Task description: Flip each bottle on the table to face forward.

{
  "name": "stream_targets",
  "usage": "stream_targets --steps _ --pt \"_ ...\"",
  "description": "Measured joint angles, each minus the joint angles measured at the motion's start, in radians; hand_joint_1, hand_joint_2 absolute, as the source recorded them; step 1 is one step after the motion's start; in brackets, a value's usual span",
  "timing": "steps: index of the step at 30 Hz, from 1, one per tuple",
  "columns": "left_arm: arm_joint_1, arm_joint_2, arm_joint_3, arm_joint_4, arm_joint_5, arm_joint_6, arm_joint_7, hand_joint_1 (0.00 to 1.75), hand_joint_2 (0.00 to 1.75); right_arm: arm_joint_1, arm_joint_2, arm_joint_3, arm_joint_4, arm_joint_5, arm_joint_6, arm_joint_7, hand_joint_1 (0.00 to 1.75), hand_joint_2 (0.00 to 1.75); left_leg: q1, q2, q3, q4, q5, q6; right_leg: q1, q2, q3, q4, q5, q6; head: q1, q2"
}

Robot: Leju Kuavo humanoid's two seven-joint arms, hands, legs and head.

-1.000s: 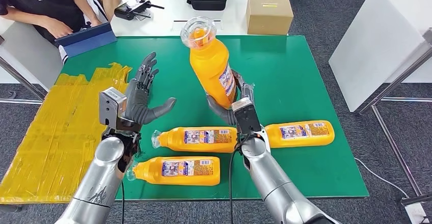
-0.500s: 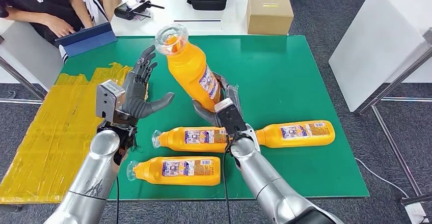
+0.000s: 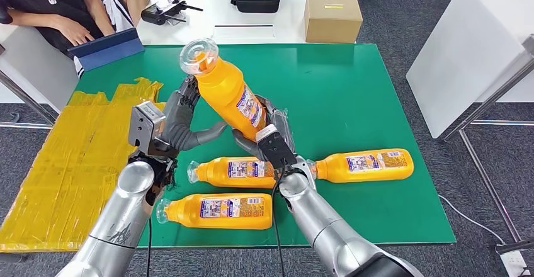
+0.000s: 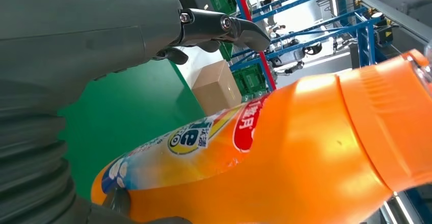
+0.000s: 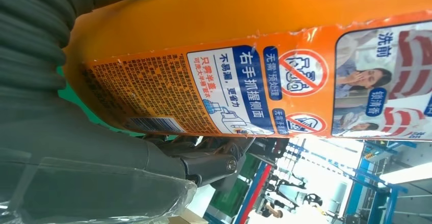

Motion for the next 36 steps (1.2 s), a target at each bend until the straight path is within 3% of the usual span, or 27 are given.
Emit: stream_targets --steps 7,26,36 --pt "0.000 0.000 -0.010 0.000 0.013 -0.014 0.002 0.00 1.75 -0.004 0.000 0.002 0.008 0.004 -0.017 0.000 1.75 1.75 0.000 0.000 0.000 0.000 0.000 0.000 0.000 0.000 0.000 0.000 0.000 0.000 0.000 0.000" --pt "-0.039 0.023 -0.083 -0.014 0.093 -0.052 0.021 0.00 1.75 -0.070 0.003 0.048 0.078 0.098 -0.206 0.000 1.75 1.75 0.000 0.000 0.000 0.000 0.000 0.000 0.000 0.000 0.000 0.000 0.000 0.000 0.000 0.000" --pt "-0.049 0.022 -0.088 0.002 0.105 -0.051 0.020 0.00 1.75 -0.075 0.018 0.081 0.106 0.115 -0.220 -0.003 1.75 1.75 0.000 0.000 0.000 0.000 0.000 0.000 0.000 0.000 0.000 0.000 0.000 0.000 0.000 0.000"
